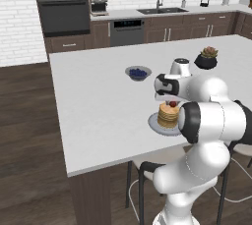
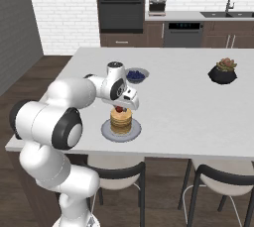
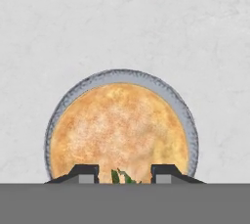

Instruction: Take the strawberry from the fridge and place it on top of the pancake, located on the dining counter.

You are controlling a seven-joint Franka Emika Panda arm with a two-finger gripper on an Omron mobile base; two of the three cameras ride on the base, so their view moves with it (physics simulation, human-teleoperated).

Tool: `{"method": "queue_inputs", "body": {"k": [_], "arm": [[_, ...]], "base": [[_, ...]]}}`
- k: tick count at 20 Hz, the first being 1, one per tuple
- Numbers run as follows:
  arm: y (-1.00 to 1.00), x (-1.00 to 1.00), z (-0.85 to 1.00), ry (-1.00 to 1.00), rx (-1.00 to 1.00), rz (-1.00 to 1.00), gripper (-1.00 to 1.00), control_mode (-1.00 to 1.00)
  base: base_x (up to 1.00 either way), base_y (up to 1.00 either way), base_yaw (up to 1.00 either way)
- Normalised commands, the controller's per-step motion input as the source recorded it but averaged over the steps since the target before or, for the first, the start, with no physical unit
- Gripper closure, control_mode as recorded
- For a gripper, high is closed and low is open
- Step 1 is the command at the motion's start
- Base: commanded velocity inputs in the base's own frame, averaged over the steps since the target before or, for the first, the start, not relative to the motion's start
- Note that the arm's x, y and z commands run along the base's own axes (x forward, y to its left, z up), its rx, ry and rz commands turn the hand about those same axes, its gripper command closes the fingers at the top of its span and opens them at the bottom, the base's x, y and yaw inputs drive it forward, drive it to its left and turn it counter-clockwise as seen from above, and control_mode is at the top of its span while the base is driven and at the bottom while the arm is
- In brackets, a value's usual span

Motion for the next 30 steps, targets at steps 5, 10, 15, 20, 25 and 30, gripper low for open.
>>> {"method": "queue_inputs", "body": {"k": [5,10,15,20,25,30], "arm": [[0.00,0.08,-0.07,0.00,0.00,0.00,1.00,-1.00],[0.00,0.07,0.00,0.00,0.00,0.00,1.00,-1.00],[0.00,0.01,0.00,0.00,0.00,0.00,1.00,-1.00],[0.00,0.11,0.00,-0.01,0.00,0.00,1.00,-1.00],[0.00,0.08,0.00,-0.01,0.00,0.00,1.00,-1.00],[0.00,0.01,-0.02,0.00,0.00,0.00,1.00,-1.00]], "base": [[0.00,0.00,0.00],[0.00,0.00,0.00],[0.00,0.00,0.00],[0.00,0.00,0.00],[0.00,0.00,0.00],[0.00,0.00,0.00]]}}
